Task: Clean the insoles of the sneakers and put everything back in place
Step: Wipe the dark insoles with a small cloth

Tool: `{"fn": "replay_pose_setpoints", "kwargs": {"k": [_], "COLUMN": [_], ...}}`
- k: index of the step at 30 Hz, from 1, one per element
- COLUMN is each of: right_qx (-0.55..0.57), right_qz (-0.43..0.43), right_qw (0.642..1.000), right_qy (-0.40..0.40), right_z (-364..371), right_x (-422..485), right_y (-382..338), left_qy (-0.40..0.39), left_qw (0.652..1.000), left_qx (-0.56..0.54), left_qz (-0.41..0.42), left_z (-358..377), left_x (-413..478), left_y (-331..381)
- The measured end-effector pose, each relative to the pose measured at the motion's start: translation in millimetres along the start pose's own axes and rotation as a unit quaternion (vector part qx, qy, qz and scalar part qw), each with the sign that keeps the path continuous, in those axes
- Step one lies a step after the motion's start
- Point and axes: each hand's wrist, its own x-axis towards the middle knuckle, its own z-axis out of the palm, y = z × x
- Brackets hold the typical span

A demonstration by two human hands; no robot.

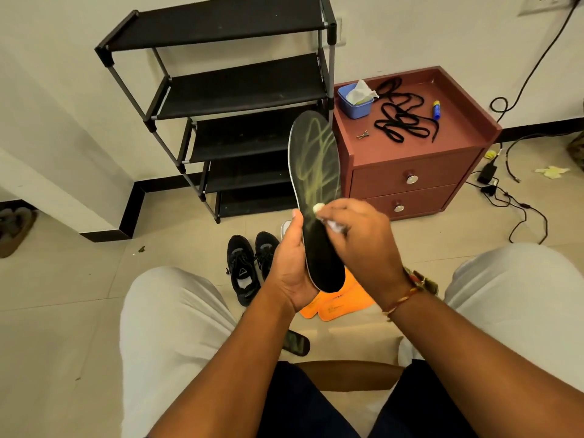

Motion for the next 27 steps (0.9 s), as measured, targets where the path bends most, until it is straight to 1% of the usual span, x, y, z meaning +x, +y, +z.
{"fn": "replay_pose_setpoints", "kwargs": {"k": [2, 4, 5, 7, 9, 14, 16, 19, 20, 22, 24, 27], "right_qx": [0.044, 0.06, 0.043, -0.011, -0.047, -0.051, -0.031, 0.029, 0.034, 0.013, -0.021, -0.03], "right_qz": [-0.031, -0.047, -0.051, -0.044, -0.026, -0.017, -0.031, -0.064, -0.077, -0.088, -0.055, -0.001], "right_qw": [0.998, 0.994, 0.996, 0.999, 0.999, 0.998, 0.999, 0.995, 0.994, 0.994, 0.997, 0.999], "right_qy": [-0.045, -0.078, -0.067, -0.019, -0.002, 0.014, 0.001, -0.064, -0.076, -0.07, -0.041, -0.02], "right_z": [5.6, 5.3, 4.6, 2.2, 0.5, 2.8, 7.4, 12.6, 11.8, 7.9, 1.8, -2.0], "right_x": [-15.8, -17.1, -12.1, -1.4, 4.5, 1.5, -7.2, -25.1, -24.8, -16.0, -4.1, 3.7], "right_y": [-18.5, -18.9, -12.6, 1.9, 7.5, 8.2, 0.3, -20.3, -19.2, -7.8, 3.8, 13.7], "left_qy": [-0.002, -0.016, -0.018, -0.016, -0.009, 0.001, 0.006, 0.031, 0.032, 0.023, 0.022, 0.036], "left_qw": [1.0, 0.999, 0.999, 0.999, 0.999, 0.999, 0.999, 0.997, 0.997, 0.998, 0.998, 0.997], "left_qx": [-0.017, -0.026, -0.03, -0.028, -0.013, -0.006, -0.005, -0.007, -0.01, -0.016, -0.011, 0.015], "left_qz": [0.002, 0.013, 0.014, 0.023, 0.045, 0.045, 0.041, 0.064, 0.066, 0.06, 0.06, 0.067], "left_z": [-2.1, -0.5, 0.9, 1.3, -0.3, -0.6, -2.9, -7.5, -7.4, -3.8, -1.8, -0.6], "left_x": [-0.5, -1.5, -1.9, -1.0, 0.6, 1.7, 2.2, 4.7, 4.3, 1.7, 1.0, 0.2], "left_y": [5.2, 9.3, 9.5, 7.2, 6.1, 5.2, 8.5, 16.0, 17.0, 15.7, 12.5, 9.6]}}
